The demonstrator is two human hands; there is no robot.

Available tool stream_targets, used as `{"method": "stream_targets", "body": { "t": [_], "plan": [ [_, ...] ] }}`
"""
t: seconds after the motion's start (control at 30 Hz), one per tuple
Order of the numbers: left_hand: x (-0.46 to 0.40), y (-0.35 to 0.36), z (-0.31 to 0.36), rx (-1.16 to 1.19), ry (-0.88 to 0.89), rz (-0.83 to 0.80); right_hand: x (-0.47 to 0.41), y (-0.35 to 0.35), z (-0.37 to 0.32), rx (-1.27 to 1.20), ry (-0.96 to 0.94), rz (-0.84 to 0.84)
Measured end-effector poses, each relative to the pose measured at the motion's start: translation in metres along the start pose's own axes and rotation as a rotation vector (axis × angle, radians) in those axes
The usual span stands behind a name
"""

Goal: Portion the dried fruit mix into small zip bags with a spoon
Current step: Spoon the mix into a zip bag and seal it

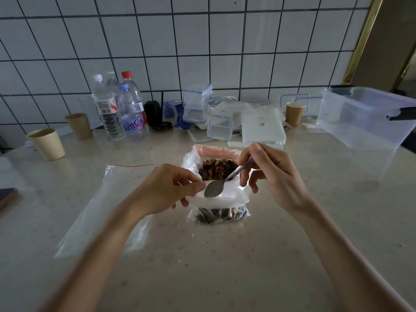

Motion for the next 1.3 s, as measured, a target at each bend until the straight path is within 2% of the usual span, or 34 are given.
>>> {"method": "stream_targets", "body": {
  "t": [0.17, 0.27, 0.37, 0.43, 0.57, 0.83, 0.93, 1.17, 1.3],
  "plan": [
    [-0.003, -0.001, -0.003, -0.08, -0.034, 0.04, -0.004, -0.004, 0.007, -0.09, 0.202, 0.274],
    [-0.009, -0.003, -0.01, -0.105, -0.078, 0.241, -0.007, -0.011, 0.013, -0.15, 0.354, 0.434],
    [-0.017, 0.001, -0.022, -0.186, -0.11, 0.485, -0.009, -0.016, 0.019, -0.103, 0.41, 0.497],
    [-0.024, 0.008, -0.027, -0.213, -0.142, 0.516, -0.01, -0.015, 0.023, -0.005, 0.408, 0.463],
    [-0.032, 0.019, -0.029, -0.195, -0.14, 0.396, -0.008, -0.008, 0.027, 0.131, 0.43, 0.329],
    [-0.029, 0.022, -0.027, -0.163, -0.069, 0.358, -0.002, 0.004, 0.022, 0.083, 0.477, 0.108],
    [-0.029, 0.021, -0.027, -0.093, -0.072, 0.357, 0.001, 0.01, 0.026, 0.076, 0.506, 0.085],
    [-0.031, 0.025, -0.034, 0.306, -0.219, 0.341, 0.0, 0.012, 0.029, 0.016, 0.578, 0.157],
    [-0.029, 0.027, -0.033, 0.414, -0.249, 0.324, 0.001, 0.013, 0.03, 0.004, 0.599, 0.154]
  ]
}}
Point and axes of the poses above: each hand's wrist, its own x-axis away from the middle knuckle, its own y-axis out of the palm, z = x × y, the point moved 1 cm from there along -x, towards the middle knuckle, and after that the axes turned 8 degrees about z, right-handed, at the moved point
